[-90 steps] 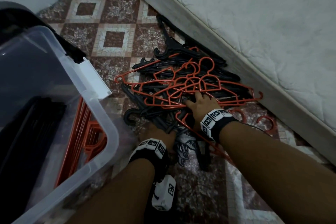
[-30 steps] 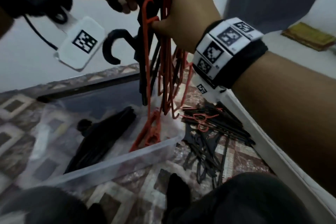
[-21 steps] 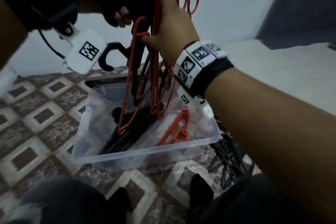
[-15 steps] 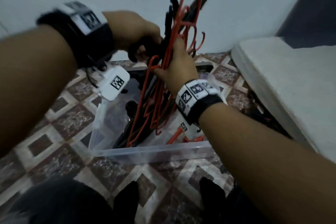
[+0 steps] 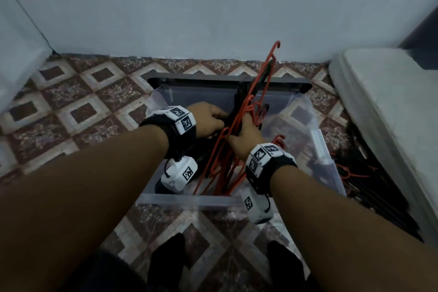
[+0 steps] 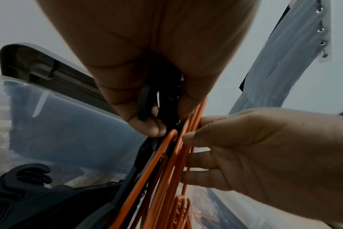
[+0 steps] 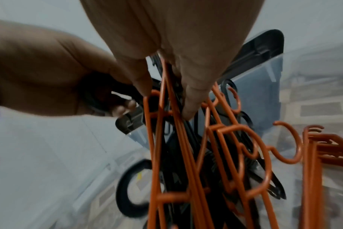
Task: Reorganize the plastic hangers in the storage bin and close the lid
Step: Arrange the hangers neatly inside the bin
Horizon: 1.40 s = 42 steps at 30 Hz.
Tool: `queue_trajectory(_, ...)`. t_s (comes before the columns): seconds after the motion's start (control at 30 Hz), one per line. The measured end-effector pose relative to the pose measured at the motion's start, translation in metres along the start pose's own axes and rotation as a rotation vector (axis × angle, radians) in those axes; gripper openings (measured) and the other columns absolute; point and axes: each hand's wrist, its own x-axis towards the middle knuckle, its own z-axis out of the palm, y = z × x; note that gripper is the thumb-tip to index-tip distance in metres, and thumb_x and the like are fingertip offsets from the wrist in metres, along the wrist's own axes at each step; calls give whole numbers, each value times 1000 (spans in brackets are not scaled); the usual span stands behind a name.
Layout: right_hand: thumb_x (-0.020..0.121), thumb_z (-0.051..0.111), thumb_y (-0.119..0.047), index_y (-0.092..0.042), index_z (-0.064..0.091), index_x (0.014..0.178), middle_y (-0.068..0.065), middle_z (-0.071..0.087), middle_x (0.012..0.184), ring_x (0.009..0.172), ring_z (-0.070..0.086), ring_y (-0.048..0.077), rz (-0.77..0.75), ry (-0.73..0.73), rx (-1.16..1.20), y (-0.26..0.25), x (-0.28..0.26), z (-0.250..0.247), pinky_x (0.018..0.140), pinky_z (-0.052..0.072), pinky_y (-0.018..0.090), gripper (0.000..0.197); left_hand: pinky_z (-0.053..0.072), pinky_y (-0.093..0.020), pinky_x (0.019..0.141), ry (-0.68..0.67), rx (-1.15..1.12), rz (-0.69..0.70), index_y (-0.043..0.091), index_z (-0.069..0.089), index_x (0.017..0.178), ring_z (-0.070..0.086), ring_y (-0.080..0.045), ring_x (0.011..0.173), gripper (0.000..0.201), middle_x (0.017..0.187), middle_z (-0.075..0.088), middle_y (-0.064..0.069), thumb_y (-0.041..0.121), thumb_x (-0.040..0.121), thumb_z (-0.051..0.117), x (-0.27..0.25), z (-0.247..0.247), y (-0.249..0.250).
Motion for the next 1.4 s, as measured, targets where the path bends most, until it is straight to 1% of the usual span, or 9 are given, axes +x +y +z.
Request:
queue_trajectory(0.13, 88, 66, -30, -17, 59, 113, 2, 65, 98, 82, 63, 22, 30, -41, -162, -2, 18, -15, 72, 51, 31, 29, 44, -21, 83, 81, 170, 59, 28, 64, 126, 65, -14, 97, 36, 123, 67, 2, 30, 91, 60, 5, 2, -2)
queue_trajectory(0.2, 90, 63, -29, -15, 67, 102, 6, 69, 94, 82, 66, 26, 7, -85, -294, -7, 19, -34, 75, 56, 35, 19, 43, -25, 79, 94, 239, 87, 25, 69, 116, 63, -22, 101, 26, 117, 68, -1, 30, 92, 61, 3, 3, -1)
queue_trajectory(0.37, 97, 53, -28, 3, 72, 95, 17, 71, 94, 87, 67, 33, -18, -247, -792, -36, 0, -96, 72, 55, 35, 36, 39, -29, 65, 153, 346, 50, 27, 59, 84, 58, -25, 81, 10, 89, 64, -1, 33, 92, 60, -9, -2, 3)
queue_trajectory(0.47, 96, 54, -30, 0, 74, 84, 16, 74, 81, 75, 71, 32, -38, -123, -665, -59, -11, -133, 73, 60, 45, 37, 42, -30, 67, 182, 378, 63, 20, 63, 88, 60, -29, 84, 14, 97, 67, -8, 33, 92, 59, -19, -11, 12)
queue_trajectory(0.63, 93, 57, -36, -20, 69, 80, -1, 75, 75, 60, 71, 15, -138, 63, -472, -87, -38, -165, 62, 60, 33, 24, 36, -28, 66, 321, 346, 129, 18, 59, 86, 61, -29, 87, 20, 88, 63, -5, 37, 93, 58, -43, -28, 38)
queue_trajectory(0.83, 91, 60, -38, -22, 66, 91, 3, 72, 91, 79, 70, 22, -173, 204, -179, -94, -42, -139, 76, 59, 42, 17, 39, -26, 69, 599, 225, 241, 19, 70, 98, 63, -24, 89, 22, 94, 70, -3, 37, 90, 60, -66, -36, 67)
queue_trajectory(1.17, 89, 64, -35, -27, 53, 132, -2, 59, 124, 105, 61, 15, -332, 219, -53, -72, -26, -119, 87, 51, 30, 44, 48, -22, 77, 791, 63, 507, 23, 70, 101, 62, -7, 83, 19, 91, 68, 11, 35, 93, 57, -87, -63, 94)
queue_trajectory(1.27, 89, 65, -36, -24, 57, 128, -1, 60, 119, 100, 60, 13, -292, 304, 7, -68, -18, -133, 79, 46, 22, 41, 55, -32, 70, 910, -92, 515, 19, 66, 103, 66, -10, 74, 21, 86, 68, 10, 35, 95, 55, -93, -78, 94)
queue_trajectory(1.4, 87, 65, -39, -28, 61, 112, -6, 65, 104, 84, 63, 10, -345, 342, 5, -68, -20, -132, 76, 49, 26, 27, 53, -28, 55, 1129, -210, 564, 15, 55, 101, 62, -10, 56, 21, 78, 65, 5, 34, 100, 47, -98, -96, 93)
